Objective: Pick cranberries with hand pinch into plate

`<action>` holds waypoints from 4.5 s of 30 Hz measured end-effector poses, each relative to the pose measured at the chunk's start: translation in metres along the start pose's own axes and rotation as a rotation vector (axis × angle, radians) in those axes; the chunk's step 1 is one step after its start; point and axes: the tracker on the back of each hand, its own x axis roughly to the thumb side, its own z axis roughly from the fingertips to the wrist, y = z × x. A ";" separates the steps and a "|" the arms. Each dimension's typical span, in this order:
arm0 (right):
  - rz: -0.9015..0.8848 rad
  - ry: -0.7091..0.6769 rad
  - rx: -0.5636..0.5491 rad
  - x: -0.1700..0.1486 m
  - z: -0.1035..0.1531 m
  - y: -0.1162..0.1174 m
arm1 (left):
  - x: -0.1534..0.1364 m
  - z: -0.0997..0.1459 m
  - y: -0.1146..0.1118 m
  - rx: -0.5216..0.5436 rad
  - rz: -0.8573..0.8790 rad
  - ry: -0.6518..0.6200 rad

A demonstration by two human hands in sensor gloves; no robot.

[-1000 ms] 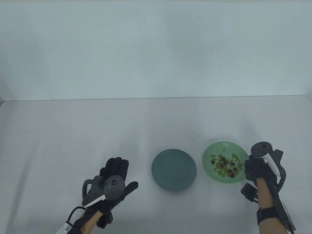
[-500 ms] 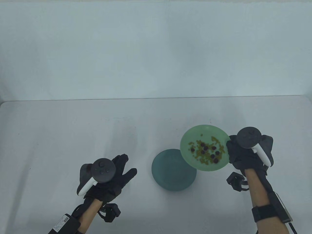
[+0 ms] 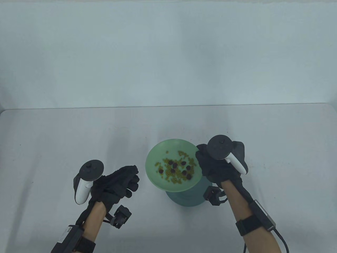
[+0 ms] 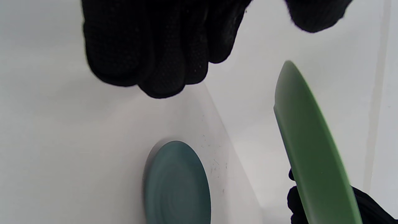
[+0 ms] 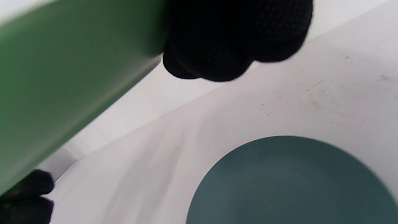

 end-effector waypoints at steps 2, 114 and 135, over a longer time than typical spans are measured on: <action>0.001 -0.013 0.020 0.009 -0.004 0.010 | -0.006 -0.002 -0.001 -0.018 0.077 0.010; 0.784 -0.254 0.273 0.135 -0.044 0.098 | -0.035 -0.006 0.019 0.117 0.147 0.066; 0.751 -0.243 0.215 0.141 -0.038 0.060 | -0.037 -0.007 0.018 0.126 0.106 0.079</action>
